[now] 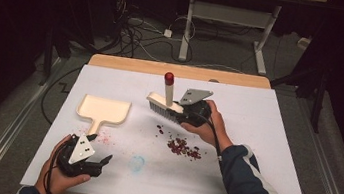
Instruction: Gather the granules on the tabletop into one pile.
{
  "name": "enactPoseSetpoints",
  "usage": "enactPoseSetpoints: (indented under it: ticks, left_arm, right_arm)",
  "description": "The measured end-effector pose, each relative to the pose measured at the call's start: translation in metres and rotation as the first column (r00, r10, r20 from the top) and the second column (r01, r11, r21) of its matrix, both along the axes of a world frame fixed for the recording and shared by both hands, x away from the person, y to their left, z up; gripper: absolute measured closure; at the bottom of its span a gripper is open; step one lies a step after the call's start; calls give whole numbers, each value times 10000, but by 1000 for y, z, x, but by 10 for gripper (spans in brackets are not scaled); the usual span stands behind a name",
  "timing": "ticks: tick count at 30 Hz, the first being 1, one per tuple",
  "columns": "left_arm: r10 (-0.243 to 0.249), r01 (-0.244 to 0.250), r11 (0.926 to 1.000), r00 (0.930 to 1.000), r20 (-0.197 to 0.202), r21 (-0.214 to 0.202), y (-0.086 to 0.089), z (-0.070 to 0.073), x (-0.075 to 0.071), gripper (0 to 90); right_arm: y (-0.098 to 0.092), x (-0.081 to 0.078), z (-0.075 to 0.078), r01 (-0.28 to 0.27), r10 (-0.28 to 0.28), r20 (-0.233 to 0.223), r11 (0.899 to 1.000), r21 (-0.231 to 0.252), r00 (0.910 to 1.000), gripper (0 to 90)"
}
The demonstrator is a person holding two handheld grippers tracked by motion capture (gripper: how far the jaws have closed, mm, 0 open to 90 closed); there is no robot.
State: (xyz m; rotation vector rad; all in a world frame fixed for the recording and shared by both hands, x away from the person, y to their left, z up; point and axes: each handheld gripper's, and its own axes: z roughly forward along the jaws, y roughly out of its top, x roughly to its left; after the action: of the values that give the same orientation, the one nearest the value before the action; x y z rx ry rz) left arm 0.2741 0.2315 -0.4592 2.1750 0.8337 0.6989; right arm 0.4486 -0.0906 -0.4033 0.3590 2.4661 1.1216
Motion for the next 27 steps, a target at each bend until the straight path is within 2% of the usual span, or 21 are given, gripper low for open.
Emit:
enactPoseSetpoints:
  ticks: [3, 5, 8, 10, 14, 19, 27]
  left_arm:
    - [-9, 9, 10000, 10000, -7, 63, 0, 0, 0, 190]
    - [5, -5, 10000, 10000, 14, 38, 0, 0, -2, 190]
    - [42, -42, 10000, 10000, -14, 62, 1, -1, -2, 190]
    - [39, -39, 10000, 10000, -11, 79, 0, 0, -2, 190]
    - [19, -18, 9999, 10000, -40, 103, -1, 0, -2, 191]
    - [-7, 8, 9999, 10000, -73, 115, -2, -1, -2, 191]
    - [-72, 75, 9998, 9999, -155, 167, -4, -1, -1, 192]
  right_arm:
    - [11, -2, -11, -257, 268, 171, 9976, -646, 9995, 672]
    - [13, -5, -17, -581, 594, 115, 9940, -927, 9982, 672]
    - [8, -11, -22, -1109, 1111, -30, 9900, -869, 9938, 672]
    - [3, -17, -24, -1562, 1565, -48, 9828, -983, 9877, 672]
    - [-10, -27, -26, -1995, 2022, 83, 9717, -1267, 9793, 672]
    - [-32, -37, -25, -2591, 2630, 119, 9565, -1339, 9647, 671]
    - [-68, -46, -22, -2822, 2834, -68, 9523, -1162, 9590, 672]
